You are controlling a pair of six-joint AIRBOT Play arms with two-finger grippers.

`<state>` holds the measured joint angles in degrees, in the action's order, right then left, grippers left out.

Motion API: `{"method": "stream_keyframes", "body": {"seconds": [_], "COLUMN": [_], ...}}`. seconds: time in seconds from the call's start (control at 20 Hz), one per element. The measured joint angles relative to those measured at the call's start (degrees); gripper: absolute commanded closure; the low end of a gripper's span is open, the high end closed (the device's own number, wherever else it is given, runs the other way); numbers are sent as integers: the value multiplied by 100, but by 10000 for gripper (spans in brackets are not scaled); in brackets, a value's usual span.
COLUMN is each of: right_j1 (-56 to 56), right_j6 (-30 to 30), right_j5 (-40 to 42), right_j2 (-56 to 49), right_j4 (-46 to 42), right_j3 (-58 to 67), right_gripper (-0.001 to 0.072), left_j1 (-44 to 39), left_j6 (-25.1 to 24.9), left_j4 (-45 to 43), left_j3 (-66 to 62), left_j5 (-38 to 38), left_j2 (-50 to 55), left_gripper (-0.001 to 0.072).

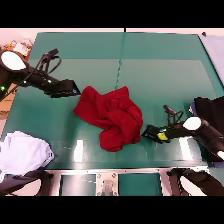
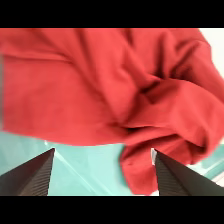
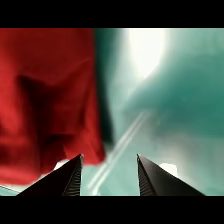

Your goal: Fold the shirts.

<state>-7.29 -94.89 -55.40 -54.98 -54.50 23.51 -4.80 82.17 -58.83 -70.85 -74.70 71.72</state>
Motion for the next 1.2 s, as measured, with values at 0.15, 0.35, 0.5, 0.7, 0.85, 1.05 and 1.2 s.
{"method": "stream_keyframes", "body": {"seconds": [0.15, 0.35, 0.5, 0.7, 0.85, 1.05, 1.2], "right_j1": [-407, -289, 544, 1604, 1864, 1965, 1987], "right_j6": [267, 555, 579, 693, 807, 855, 872], "right_j5": [391, 487, 328, -66, -284, -376, -387], "right_j2": [-603, -1025, -1130, -1169, -1178, -1180, -1180], "right_j4": [595, 573, -219, -664, -765, -809, -824], "right_j3": [7, 293, 820, 1556, 1812, 1923, 1950], "right_gripper": [681, 694, 693, 692, 692, 692, 692], "left_j1": [120, 179, 203, 203, 136, -219, -503], "left_j6": [-15, -11, 33, -35, -474, -1032, -1274], "left_j4": [-131, -494, -767, -599, 293, 1255, 1655], "left_j3": [133, 212, 229, 243, 243, 245, 229], "left_j5": [46, 254, 645, 1014, 1224, 1366, 1528], "left_j2": [11, 17, 142, 863, 1637, 2398, 2627], "left_gripper": [-2, 21, 66, 65, 66, 67, 358]}}
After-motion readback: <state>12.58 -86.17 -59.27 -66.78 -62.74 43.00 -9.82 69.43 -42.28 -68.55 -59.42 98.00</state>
